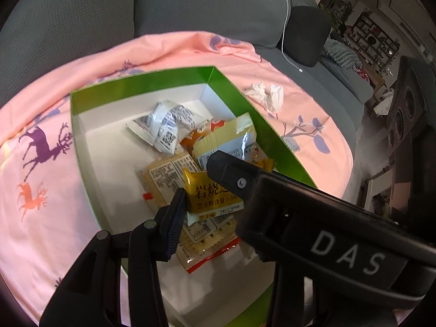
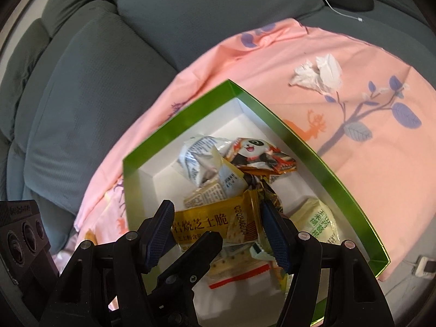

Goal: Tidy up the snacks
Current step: 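Carry the yellow bar packet with the right gripper into the box, release, then move the right gripper to the gold square cake packet and grasp it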

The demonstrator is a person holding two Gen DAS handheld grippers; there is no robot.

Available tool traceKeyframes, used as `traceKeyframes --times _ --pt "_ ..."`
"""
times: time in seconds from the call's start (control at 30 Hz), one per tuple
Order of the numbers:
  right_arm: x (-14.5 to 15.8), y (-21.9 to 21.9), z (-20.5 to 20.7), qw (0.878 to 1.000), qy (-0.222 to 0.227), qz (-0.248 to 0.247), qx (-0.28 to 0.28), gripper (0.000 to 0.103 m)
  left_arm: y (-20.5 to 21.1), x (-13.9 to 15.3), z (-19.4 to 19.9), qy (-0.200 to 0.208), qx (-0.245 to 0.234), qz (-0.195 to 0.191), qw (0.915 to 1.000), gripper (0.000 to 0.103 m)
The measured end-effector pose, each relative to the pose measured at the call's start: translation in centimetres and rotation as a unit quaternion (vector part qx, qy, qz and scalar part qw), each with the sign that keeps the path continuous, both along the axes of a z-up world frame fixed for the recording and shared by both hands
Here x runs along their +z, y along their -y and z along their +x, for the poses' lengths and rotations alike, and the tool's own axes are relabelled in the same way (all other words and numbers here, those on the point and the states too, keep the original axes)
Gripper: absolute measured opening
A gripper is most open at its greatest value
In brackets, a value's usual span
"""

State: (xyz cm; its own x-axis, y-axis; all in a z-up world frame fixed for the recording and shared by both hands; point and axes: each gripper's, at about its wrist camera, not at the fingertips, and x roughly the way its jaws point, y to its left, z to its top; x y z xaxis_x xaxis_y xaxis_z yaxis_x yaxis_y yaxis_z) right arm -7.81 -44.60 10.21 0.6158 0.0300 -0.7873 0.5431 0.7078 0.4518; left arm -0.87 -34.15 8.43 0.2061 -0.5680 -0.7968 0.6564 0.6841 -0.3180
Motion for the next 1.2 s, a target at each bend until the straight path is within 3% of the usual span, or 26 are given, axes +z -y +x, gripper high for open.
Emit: traceKeyframes --times 0.4,0.63,0.8,0.9,1.03,1.2 --pt "-0.8 0.8 -0.3 0.999 -0.028 -0.008 -0.024 0.069 0.1 -0.4 -0.3 -0.019 0.001 -0.003 0.9998 0.046" --pt "0.7 0.2 -0.9 0.998 -0.010 -0.040 -0.039 0.078 -2.3 1.6 -0.9 0.000 0.005 -0.032 0.9995 0.070" --pt "2.2 -1.2 -1.0 0.998 0.013 -0.064 -0.024 0.086 -6.3 3.6 -1.3 0.020 0.034 -0.057 0.9976 0.083" --pt "3.0 -2.9 -0.6 0.996 0.021 -0.085 -0.004 0.090 -9.9 4.3 -1.3 0.026 0.069 -0.069 0.9949 0.083" --pt "3.7 -5.5 0.4 0.994 0.026 -0.106 0.030 0.091 -14.8 4.8 -1.2 0.048 0.117 -0.060 0.9901 0.092" --pt "4.4 -9.0 1.8 0.989 0.037 -0.115 0.081 0.092 -21.7 4.1 -1.1 0.063 0.197 -0.034 0.9778 0.093"
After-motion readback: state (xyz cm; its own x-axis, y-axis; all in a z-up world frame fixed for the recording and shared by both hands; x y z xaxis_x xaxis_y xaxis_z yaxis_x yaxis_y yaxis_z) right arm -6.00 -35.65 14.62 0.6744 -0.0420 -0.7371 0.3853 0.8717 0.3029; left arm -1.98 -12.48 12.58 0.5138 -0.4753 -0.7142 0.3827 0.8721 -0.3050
